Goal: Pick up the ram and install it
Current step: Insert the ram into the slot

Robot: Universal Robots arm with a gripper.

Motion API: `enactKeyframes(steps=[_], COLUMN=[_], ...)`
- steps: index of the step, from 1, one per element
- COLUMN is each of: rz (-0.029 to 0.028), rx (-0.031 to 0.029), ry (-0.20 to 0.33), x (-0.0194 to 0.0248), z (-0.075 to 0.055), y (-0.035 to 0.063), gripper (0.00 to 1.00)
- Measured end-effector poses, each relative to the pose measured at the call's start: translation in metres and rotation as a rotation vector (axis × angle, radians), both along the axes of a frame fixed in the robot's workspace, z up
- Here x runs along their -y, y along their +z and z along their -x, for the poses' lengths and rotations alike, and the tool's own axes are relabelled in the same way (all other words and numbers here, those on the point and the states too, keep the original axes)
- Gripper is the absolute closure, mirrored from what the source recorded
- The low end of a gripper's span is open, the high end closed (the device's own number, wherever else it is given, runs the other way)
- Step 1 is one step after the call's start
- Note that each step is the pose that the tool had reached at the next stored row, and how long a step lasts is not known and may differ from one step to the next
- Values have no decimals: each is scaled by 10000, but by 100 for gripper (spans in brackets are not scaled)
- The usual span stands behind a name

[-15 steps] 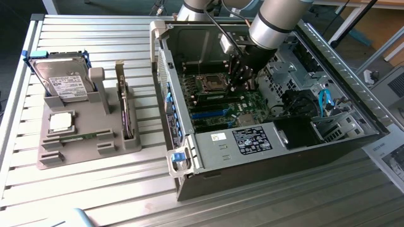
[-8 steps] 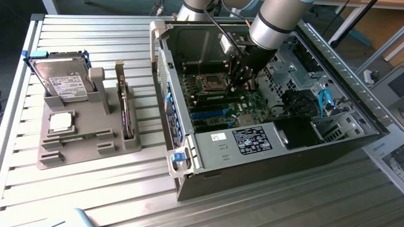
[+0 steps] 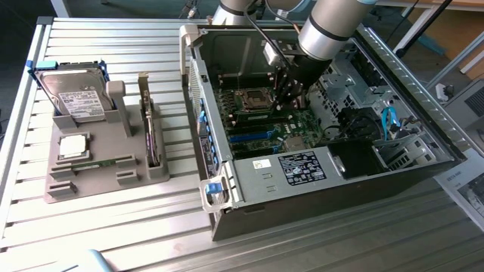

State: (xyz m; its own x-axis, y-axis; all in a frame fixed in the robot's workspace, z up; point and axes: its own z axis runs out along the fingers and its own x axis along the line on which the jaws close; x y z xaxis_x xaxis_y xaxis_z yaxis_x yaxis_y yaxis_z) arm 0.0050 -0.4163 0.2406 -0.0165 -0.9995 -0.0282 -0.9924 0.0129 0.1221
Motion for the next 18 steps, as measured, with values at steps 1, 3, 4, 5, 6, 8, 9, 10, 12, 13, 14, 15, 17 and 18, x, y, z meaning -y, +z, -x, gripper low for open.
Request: enactKeyframes(steps=[1, 3, 4, 5, 6, 8, 9, 10, 12, 13, 14, 15, 17, 18], rz=[1, -1, 1, 2, 1, 1, 1, 2, 2, 3, 1, 1, 4, -2], rx=[0, 0, 0, 0, 0, 0, 0, 0, 0, -1, 0, 0, -1, 2], ry=[0, 0, 0, 0, -1, -1, 0, -1, -1, 0, 0, 0, 0, 0], x=[0, -4, -6, -7, -7, -7, -7, -7, -7, -7, -8, -7, -7, -8], z=[0, 3, 3, 3, 3, 3, 3, 3, 3, 3, 3, 3, 3, 3], y=[0, -4, -4, -5, -6, -6, -6, -6, -6, -7, -14, -22, -33, -40], gripper=[88, 88, 88, 88, 88, 88, 88, 88, 88, 88, 88, 88, 88, 88])
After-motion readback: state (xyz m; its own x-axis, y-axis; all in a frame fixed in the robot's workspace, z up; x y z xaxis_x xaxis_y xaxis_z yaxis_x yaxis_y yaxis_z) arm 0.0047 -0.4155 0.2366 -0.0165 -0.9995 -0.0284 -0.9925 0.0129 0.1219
